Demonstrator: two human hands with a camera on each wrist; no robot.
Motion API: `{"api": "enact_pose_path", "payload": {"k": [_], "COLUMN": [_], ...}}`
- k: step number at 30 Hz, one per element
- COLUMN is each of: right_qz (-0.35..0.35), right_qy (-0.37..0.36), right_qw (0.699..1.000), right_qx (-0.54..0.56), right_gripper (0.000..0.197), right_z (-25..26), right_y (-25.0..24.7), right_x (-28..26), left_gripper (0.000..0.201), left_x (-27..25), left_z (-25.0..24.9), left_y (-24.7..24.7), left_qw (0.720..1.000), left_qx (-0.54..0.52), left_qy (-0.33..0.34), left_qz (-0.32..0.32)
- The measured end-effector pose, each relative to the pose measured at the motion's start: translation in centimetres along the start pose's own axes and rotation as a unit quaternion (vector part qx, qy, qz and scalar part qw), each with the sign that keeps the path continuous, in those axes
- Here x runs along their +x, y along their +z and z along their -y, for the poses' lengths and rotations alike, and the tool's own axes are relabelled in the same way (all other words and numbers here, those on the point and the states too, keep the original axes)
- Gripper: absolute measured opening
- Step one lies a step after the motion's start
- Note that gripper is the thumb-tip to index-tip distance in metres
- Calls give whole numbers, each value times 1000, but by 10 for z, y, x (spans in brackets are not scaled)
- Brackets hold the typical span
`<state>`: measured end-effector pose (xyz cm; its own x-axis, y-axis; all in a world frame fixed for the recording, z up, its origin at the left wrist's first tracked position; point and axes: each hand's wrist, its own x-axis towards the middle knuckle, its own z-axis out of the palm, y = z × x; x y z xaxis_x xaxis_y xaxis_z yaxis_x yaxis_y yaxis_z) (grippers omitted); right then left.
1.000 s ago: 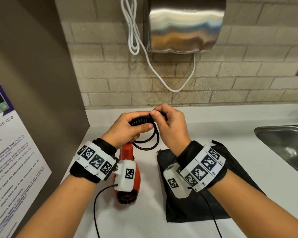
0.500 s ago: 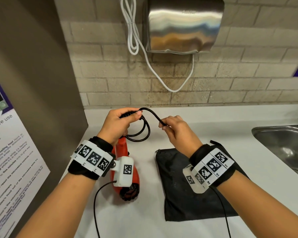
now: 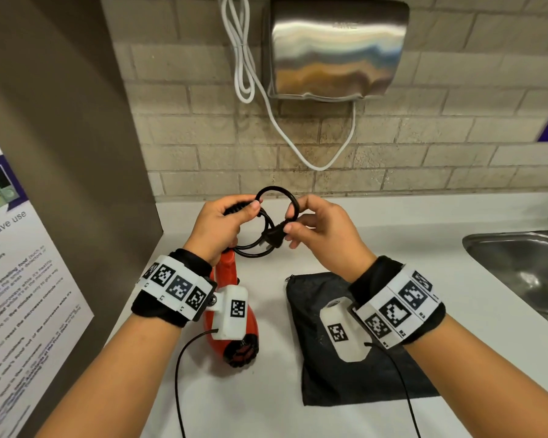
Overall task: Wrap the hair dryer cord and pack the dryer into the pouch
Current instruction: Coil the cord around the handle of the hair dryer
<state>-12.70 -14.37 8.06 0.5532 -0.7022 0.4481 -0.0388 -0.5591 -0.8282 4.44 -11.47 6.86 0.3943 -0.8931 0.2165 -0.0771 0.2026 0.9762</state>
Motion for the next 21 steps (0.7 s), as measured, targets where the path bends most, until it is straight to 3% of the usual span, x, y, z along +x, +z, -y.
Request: {"api": "enact_pose_path", "payload": {"k": [4,8,13,17,19,21], "right_qz": [-42,-60,-83,-123,-134,-85], "right_qy": [-15,-66,-99,-86,-58,-20], "right_qw": [997,986,976,973,981,994], "right_qx": [-62,-144,-173,-173,-131,-71], "right_gripper": [32,13,13,44,37,33], "right_z": [-8,-19,-22,-25,-26,-27], "right_y": [18,31,38,43,43,41], "right_x": [6,11,14,17,22,28], "left_gripper": [11,13,18,16,16,20], "left_x": [-1,-3,-6,-11,-14,-16], "left_z": [0,0,-1,-2,-3,-4], "left_y": [1,3,4,5,7,9], "left_qw": [1000,1000,1000,997,995,993], "left_qx": [-3,5,4,-3,-4,-5], "left_qy": [-3,6,5,-1,-2,2], "left_qz": [4,10,24,72,100,114]}}
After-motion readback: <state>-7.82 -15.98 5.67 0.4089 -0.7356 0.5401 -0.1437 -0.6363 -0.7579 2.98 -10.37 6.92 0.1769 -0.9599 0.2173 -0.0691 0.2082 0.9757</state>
